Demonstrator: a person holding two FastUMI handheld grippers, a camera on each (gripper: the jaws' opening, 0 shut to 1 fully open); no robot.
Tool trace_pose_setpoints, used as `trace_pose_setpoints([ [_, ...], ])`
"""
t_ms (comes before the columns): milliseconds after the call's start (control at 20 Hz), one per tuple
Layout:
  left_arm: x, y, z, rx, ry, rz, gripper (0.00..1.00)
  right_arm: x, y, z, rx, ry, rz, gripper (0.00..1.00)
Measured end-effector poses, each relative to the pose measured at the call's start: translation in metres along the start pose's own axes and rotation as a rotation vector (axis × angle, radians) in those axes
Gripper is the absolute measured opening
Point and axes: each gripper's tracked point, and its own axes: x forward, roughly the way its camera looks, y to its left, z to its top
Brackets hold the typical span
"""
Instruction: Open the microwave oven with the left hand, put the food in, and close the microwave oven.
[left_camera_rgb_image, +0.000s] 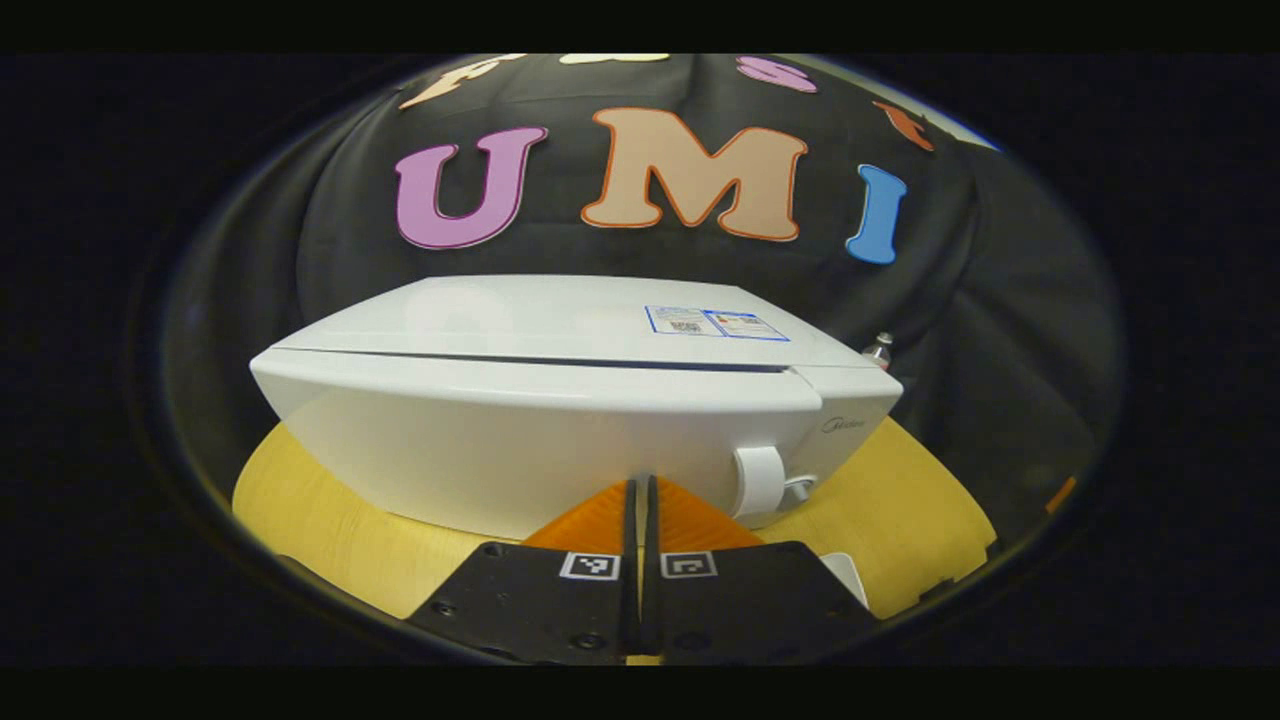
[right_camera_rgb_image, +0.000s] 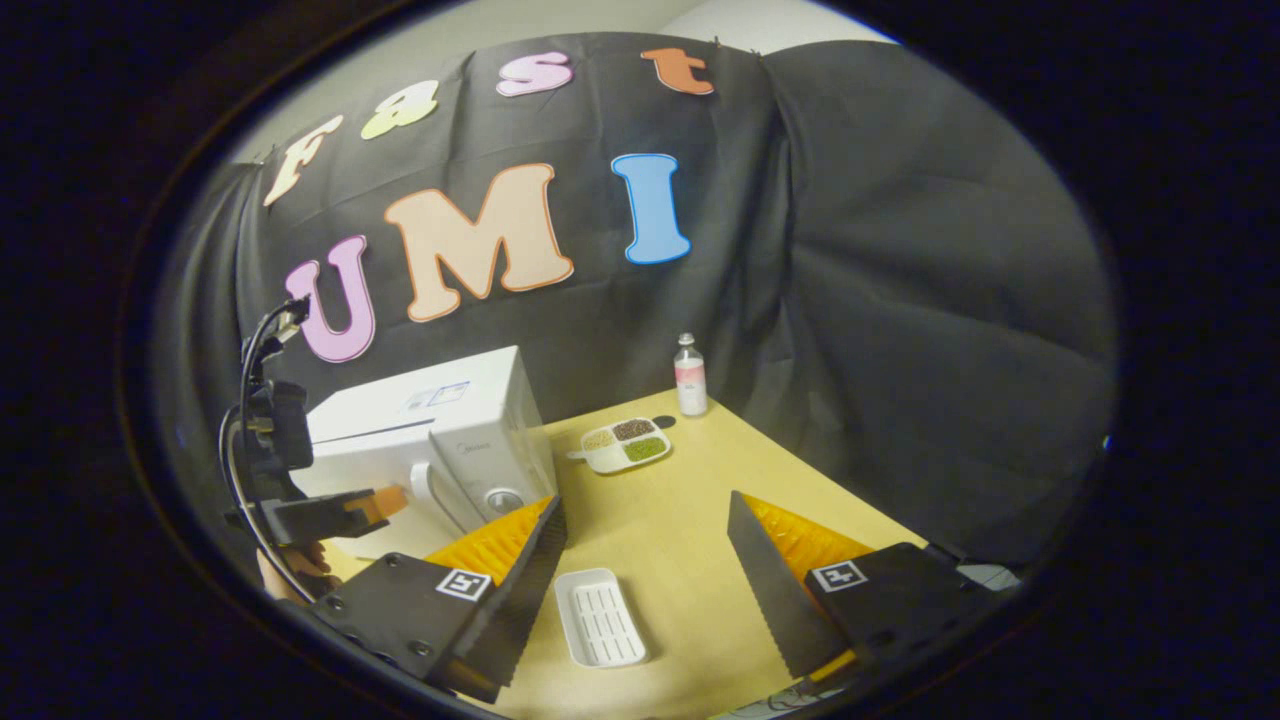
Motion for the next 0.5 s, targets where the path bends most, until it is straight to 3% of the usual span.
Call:
trace_pose_setpoints([
  [350,0.002,0.002,0.0,0.019,-0.015,0.011,0.01,-0.003,-0.009,0.002,-0.021,-0.008,-0.02,0.92],
  [400,0.003,0.002,0.0,0.021,-0.019,0.014,0.01,-0.004,-0.01,0.005,-0.024,-0.016,-0.022,1.0],
  [500,0.01,0.007,0.006,0.042,-0.032,0.031,0.01,-0.006,-0.013,0.009,-0.025,-0.03,-0.024,1.0],
])
